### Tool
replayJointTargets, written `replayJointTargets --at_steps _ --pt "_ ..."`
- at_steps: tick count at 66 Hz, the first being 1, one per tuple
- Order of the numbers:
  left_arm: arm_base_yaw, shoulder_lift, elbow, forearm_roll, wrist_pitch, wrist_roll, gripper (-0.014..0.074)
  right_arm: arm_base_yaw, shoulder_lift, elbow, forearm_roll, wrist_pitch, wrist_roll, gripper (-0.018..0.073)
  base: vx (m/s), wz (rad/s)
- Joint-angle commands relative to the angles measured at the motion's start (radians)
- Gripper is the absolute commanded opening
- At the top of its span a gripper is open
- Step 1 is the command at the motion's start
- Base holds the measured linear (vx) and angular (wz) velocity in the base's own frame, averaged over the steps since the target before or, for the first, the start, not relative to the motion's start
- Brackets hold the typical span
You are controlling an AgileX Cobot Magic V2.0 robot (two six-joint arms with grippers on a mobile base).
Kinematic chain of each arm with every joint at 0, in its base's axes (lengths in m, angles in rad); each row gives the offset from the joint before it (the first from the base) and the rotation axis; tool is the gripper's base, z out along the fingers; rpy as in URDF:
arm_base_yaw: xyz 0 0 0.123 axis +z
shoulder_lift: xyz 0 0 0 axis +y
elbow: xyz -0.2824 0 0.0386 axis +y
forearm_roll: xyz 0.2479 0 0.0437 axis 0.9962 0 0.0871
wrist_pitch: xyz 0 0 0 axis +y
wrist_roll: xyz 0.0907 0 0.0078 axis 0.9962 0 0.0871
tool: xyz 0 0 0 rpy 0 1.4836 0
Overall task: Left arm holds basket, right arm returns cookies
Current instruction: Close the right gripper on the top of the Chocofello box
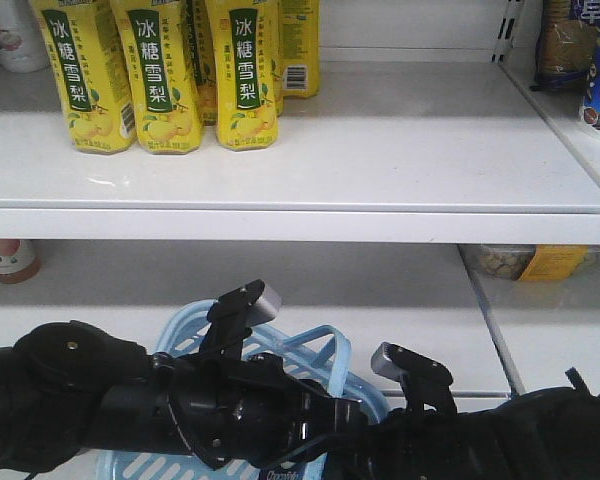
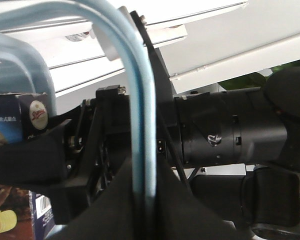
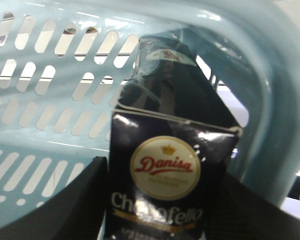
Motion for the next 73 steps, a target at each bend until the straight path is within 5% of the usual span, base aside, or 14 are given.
replayJointTargets --at_steps 1,22,73 --pt "-0.001 -0.046 -0.036 -0.034 0.013 0.026 -0.0006 0.001 -0.026 -0.022 0.05 0.025 -0.011 0.0335 0.0 0.0" --pt "-0.001 -0.046 -0.036 -0.034 0.013 0.026 -0.0006 0.001 -0.026 -0.022 0.05 0.025 -0.014 0.0214 0.0 0.0" --pt "-0.001 -0.046 -0.036 -0.034 0.013 0.026 -0.0006 -0.001 -0.137 0.103 0.048 0.022 -0.015 0.0213 0.0 0.0"
